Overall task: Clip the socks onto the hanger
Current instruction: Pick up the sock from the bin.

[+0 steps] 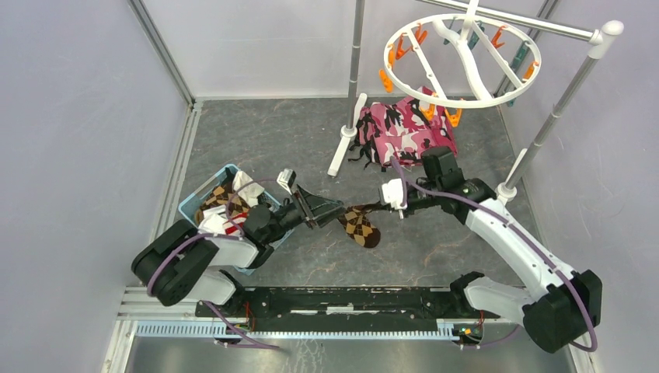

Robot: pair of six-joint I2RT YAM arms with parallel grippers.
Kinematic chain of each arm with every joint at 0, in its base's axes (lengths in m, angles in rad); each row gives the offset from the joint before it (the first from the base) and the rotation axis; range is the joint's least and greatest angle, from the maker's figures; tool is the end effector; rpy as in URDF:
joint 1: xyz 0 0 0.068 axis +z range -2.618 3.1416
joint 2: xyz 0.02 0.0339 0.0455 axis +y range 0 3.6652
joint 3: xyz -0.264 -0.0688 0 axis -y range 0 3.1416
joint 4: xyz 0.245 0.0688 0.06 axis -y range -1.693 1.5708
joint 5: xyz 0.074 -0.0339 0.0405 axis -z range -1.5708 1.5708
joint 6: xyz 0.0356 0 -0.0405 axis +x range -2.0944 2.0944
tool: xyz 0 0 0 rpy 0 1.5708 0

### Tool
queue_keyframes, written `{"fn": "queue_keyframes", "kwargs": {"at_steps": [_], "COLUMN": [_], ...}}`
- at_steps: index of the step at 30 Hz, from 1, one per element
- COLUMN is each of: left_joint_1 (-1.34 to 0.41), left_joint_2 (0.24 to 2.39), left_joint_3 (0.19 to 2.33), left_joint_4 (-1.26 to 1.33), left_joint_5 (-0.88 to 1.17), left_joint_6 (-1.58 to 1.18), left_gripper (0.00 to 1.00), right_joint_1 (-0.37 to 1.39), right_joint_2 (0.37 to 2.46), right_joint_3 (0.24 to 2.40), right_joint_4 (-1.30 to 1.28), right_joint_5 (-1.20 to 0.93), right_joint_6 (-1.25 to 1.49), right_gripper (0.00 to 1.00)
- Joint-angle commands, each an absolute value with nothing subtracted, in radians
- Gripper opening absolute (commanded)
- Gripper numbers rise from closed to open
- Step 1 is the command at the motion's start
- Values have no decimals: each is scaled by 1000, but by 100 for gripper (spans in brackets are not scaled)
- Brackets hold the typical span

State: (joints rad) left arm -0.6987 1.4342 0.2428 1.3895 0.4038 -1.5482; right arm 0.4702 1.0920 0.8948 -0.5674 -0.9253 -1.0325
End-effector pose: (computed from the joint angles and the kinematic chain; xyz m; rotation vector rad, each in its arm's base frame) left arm 0.1711 -0.1620 0.1907 -0.3178 1.7475 -2.0491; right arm 0.1826 0.1247 0.2926 -1.7048 1.1912 0.7340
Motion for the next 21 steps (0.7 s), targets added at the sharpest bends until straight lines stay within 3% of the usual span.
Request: {"fn": "queue_keyframes", "kwargs": {"at_steps": [1, 6, 10, 16, 21], "left_joint_1": [-670, -689, -744, -830, -931], "left_joint_2": [1257, 1041, 935, 986, 1107], "left_joint_3": [216, 270, 249, 239, 326], "left_joint_4": [1357, 980, 958, 1081, 995], "left_joint_5": [476, 493, 424, 368, 376], "left_joint_6": [-1174, -728, -441, -177, 122], "left_gripper": [71, 87, 100, 100, 99], "right_joint_1": [420, 403, 403, 402, 402], "right_joint_2": [1160, 1227, 1225, 1219, 1239], "right_joint_3": [996, 1053, 1045, 1043, 1060], "right_joint_4": [-791, -913, -895, -898, -975], "right_joint_5": [-1014, -1028, -1017, -1027, -1062], "right_joint_6": [-1146, -1216, -1200, -1202, -1288], "right_gripper": [0, 0, 0, 0, 1]}}
